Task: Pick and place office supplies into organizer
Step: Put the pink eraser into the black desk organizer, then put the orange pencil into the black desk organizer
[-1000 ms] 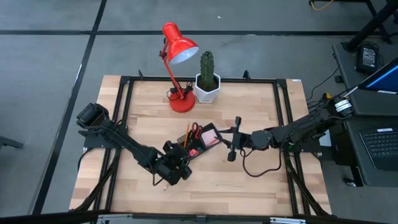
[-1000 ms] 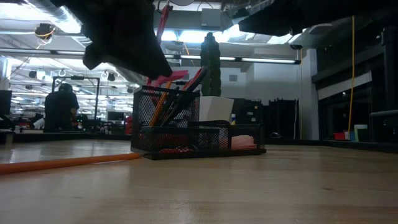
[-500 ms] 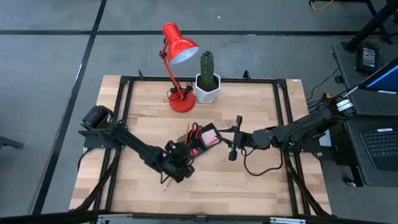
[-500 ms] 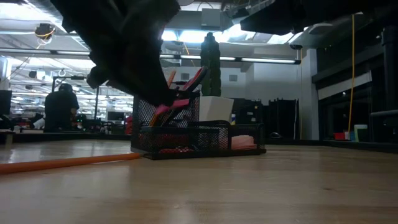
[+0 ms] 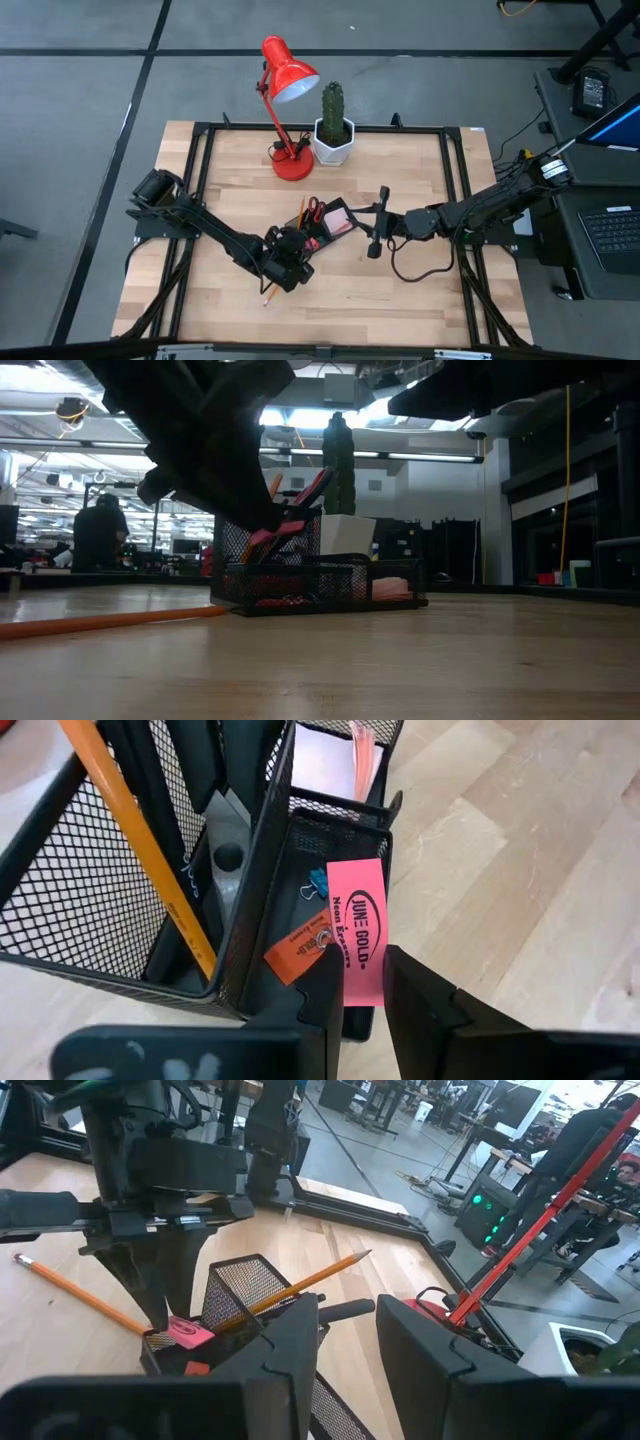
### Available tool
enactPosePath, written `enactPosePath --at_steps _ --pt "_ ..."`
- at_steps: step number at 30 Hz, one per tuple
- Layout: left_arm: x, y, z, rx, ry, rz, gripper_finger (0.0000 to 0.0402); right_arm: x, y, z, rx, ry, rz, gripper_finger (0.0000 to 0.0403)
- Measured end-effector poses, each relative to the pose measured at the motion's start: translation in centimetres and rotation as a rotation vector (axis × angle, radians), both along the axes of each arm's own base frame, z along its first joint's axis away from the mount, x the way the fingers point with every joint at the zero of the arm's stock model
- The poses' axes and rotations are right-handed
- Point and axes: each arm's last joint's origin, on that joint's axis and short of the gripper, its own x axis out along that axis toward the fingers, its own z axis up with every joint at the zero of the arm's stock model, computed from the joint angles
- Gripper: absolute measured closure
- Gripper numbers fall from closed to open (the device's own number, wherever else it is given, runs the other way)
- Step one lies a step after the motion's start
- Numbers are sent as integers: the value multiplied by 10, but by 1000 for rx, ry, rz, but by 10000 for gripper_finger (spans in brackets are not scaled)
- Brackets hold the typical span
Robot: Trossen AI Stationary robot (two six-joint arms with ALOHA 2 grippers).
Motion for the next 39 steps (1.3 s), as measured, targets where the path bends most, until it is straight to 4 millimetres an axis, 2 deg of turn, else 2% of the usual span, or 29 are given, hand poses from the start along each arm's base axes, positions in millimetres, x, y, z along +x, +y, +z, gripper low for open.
enactPosePath --at_steps 10,15,21,34,39 --pt "4 1 -18 1 54 10 343 -1 3 0 -1 2 10 295" --pt "4 1 -20 -5 50 24 343 -2 5 0 -1 3 19 295" --pt "4 1 -20 -13 53 20 337 -2 5 0 -1 3 22 295" --pt "4 1 -20 19 63 -1 273 -5 13 -1 -1 5 53 295" --pt "6 -1 -5 34 50 -67 268 -5 14 -1 0 5 57 295"
